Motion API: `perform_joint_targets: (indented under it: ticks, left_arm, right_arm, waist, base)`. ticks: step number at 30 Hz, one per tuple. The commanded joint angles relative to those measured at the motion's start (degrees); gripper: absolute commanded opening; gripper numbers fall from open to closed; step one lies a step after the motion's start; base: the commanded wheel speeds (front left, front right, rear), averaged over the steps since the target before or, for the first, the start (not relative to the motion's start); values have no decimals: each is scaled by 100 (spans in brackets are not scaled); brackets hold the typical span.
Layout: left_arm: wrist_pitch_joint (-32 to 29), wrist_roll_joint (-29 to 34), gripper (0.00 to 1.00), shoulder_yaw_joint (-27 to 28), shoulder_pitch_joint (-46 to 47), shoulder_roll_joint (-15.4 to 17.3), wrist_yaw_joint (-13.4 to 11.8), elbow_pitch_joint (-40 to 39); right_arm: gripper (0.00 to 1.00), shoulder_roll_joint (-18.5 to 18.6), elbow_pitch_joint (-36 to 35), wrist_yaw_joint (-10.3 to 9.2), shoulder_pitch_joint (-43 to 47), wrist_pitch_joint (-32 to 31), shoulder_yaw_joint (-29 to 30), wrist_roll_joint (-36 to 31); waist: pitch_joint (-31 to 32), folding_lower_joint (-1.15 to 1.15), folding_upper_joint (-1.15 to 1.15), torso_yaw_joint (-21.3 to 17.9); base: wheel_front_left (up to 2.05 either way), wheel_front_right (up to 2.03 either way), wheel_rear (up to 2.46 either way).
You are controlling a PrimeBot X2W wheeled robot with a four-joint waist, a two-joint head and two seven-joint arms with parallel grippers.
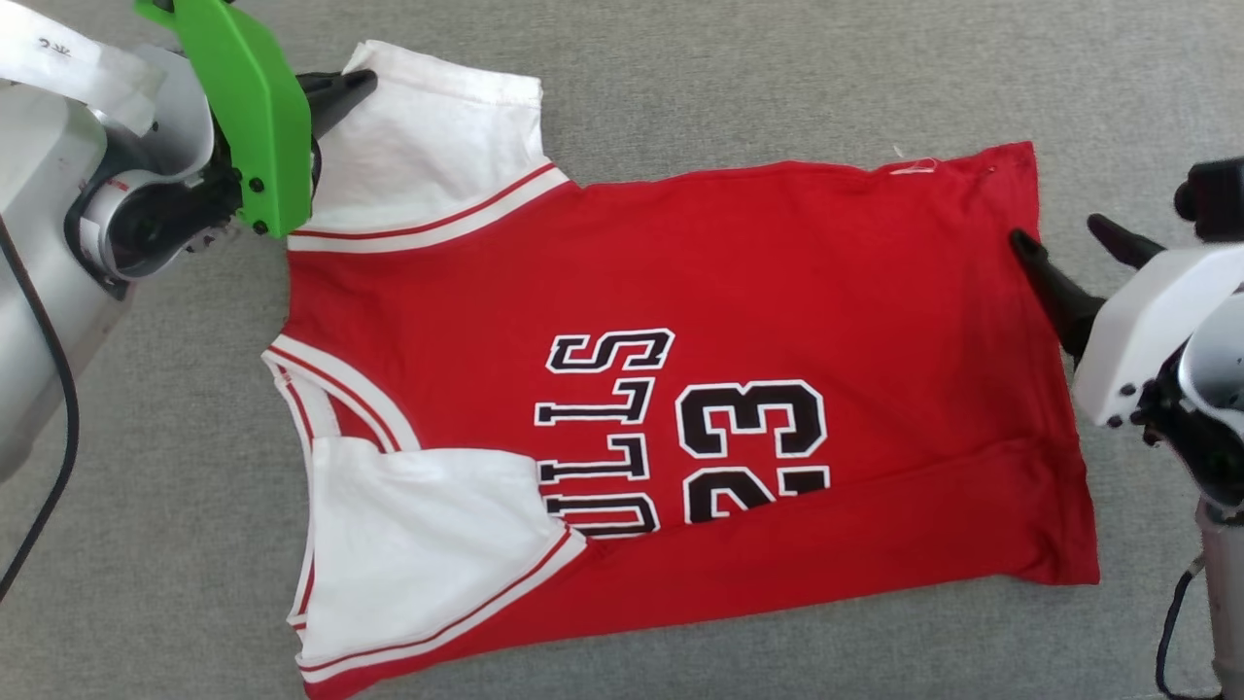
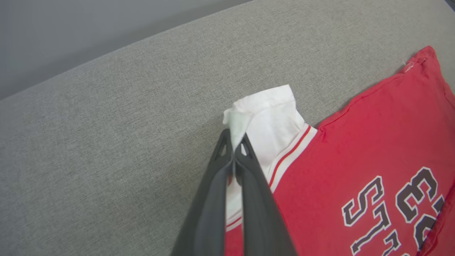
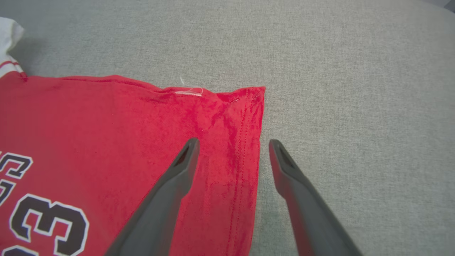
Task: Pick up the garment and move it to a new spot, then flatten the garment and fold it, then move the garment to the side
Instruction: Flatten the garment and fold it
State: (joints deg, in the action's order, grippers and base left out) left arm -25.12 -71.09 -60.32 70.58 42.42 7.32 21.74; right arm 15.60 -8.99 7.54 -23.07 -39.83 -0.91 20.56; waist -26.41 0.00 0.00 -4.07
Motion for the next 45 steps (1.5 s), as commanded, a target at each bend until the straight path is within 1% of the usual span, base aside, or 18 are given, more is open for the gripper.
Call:
perform_joint_targets:
  ticks: [1, 6, 10, 16, 17, 23, 26, 27, 28, 29, 30, 37, 42, 45]
  left_arm:
    - [108, 65, 0, 26, -107, 26, -13, -102]
    - [334, 208, 0, 4, -199, 26, -73, -516]
    - [467, 320, 0, -15, -246, 24, -137, -795]
    - [626, 466, 0, -53, -251, -52, -150, -1132]
    - [740, 491, 0, -33, -242, -89, -131, -1229]
    - [827, 535, 0, -60, -243, -105, -98, -1288]
    - [804, 542, 0, -124, -269, -87, -73, -1266]
    - [815, 526, 0, -127, -281, -85, -67, -1261]
    - [838, 498, 0, -121, -296, -90, -60, -1246]
    - [856, 487, 0, -120, -306, -92, -56, -1229]
    - [880, 482, 0, -121, -316, -90, -51, -1198]
    - [994, 390, 0, -156, -466, -76, -27, -942]
    - [1261, 299, 0, -154, -695, -149, -16, -763]
    - [1412, 244, 0, -149, -844, -205, -14, -682]
  right_arm:
    - [100, 43, 78, -5, -235, -315, 76, 63]
    - [100, 176, 505, -5, -923, -1388, 264, 53]
    - [100, 241, 896, -5, -1376, -1937, 336, -53]
    - [100, 369, 1352, -5, -1807, -2269, 309, -254]
    - [100, 441, 1529, -5, -1866, -2314, 218, -313]
    - [100, 442, 1835, -5, -1682, -2512, 49, -261]
    - [100, 494, 1887, -5, -1510, -2522, -146, -178]
    - [90, 507, 1902, -5, -1471, -2490, -187, -145]
    - [46, 512, 1924, -5, -1434, -2432, -212, -111]
    - [18, 514, 1938, -5, -1409, -2384, -233, -87]
    - [0, 517, 1942, -5, -1392, -2288, -242, -64]
    - [0, 430, 2123, -5, -1453, -1440, -72, 22]
    - [0, 464, 2250, -5, -1398, -635, 29, 126]
    - [0, 479, 2303, -5, -1297, -298, 141, 291]
  waist:
    - [-62, 0, 0, 236]
    - [-194, 0, 0, 459]
    - [-288, 0, 0, 611]
    - [-410, 0, 0, 812]
    - [-450, 0, 0, 882]
    - [-482, 0, 0, 964]
    - [-487, 0, 0, 977]
    - [-488, 0, 0, 976]
    - [-487, 0, 0, 977]
    - [-481, 0, 0, 978]
    - [-471, 0, 0, 975]
    - [-255, 0, 0, 920]
    - [79, 0, 0, 920]
    - [290, 0, 0, 944]
  base:
    - [0, 0, 0]
    - [0, 0, 0]
    - [0, 0, 0]
    - [0, 0, 0]
    - [0, 0, 0]
    - [0, 0, 0]
    - [0, 0, 0]
    - [0, 0, 0]
    - [0, 0, 0]
    - [0, 0, 0]
    - [0, 0, 0]
    - [0, 0, 0]
    - [0, 0, 0]
    - [0, 0, 0]
